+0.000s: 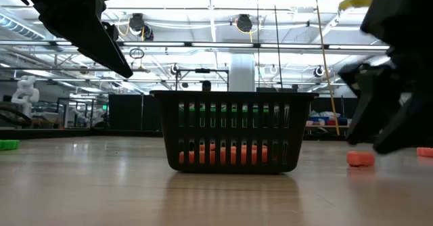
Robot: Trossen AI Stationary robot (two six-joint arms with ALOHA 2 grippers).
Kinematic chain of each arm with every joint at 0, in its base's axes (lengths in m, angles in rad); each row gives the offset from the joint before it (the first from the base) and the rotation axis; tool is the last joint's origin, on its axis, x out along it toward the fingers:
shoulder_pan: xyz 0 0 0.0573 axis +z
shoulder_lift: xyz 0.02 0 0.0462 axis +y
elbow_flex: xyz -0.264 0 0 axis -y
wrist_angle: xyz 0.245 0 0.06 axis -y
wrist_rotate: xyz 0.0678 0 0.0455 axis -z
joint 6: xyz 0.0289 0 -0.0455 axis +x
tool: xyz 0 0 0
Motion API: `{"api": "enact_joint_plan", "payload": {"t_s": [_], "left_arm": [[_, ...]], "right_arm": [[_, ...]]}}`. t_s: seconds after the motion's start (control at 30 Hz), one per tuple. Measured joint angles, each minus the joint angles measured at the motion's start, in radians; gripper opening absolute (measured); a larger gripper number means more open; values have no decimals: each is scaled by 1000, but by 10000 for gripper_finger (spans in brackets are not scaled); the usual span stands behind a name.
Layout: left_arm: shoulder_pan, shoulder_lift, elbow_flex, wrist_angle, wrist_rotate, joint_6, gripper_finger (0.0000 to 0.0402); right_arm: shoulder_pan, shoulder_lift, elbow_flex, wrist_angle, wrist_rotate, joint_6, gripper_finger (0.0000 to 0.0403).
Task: Sort Halloween decoration
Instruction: Put the orange skeleton toy into the black bin
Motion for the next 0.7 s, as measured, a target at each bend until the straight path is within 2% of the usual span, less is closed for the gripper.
{"api": "enact_joint_plan", "payload": {"t_s": [0.17,0.27,0.53,0.7], "left_arm": [[0,0,0,-2,-17,2,223],[0,0,0,-2,-39,8,223],[5,0,0,-14,-100,36,223],[5,0,0,-19,-127,28,223]], "right_arm": [[-41,75,2,47,-70,-17,133],[-60,95,3,50,-100,20,118],[-67,66,3,31,-157,9,15],[-67,14,-2,5,-176,-5,19]]}}
